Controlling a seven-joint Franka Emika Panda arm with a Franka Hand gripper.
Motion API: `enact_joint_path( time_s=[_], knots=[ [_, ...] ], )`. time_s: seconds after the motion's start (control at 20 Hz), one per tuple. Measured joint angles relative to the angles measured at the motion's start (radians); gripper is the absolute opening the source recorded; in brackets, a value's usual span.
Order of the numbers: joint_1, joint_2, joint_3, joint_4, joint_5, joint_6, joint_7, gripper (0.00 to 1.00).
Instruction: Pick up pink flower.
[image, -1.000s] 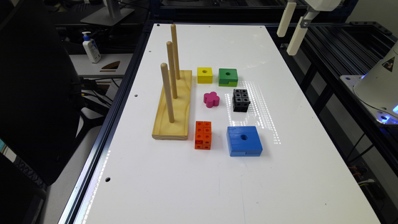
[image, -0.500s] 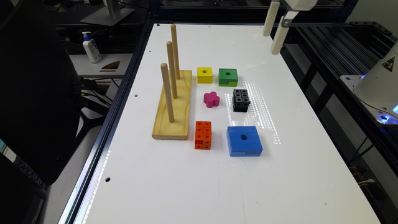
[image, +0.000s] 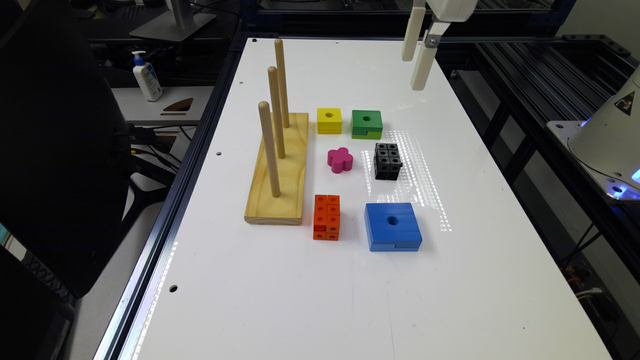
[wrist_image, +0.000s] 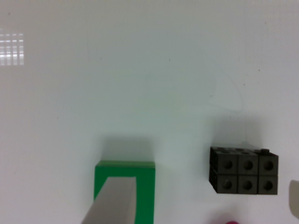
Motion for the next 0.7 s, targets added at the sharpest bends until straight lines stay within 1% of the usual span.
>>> enact_joint_path(
  time_s=[0.1, 0.2, 0.45, 0.55, 0.7],
  knots=[
    [0.000, 0.007, 0.000, 0.007, 0.0000, 0.000, 0.000, 1.00],
    [0.000, 0.015, 0.000, 0.020, 0.0000, 0.000, 0.000, 1.00],
    [0.000, 0.068, 0.000, 0.074, 0.0000, 0.000, 0.000, 1.00],
    [0.000, 0.087, 0.001, 0.091, 0.0000, 0.000, 0.000, 1.00],
    [0.000, 0.118, 0.007, 0.124, 0.0004, 0.000, 0.002, 1.00]
  ],
)
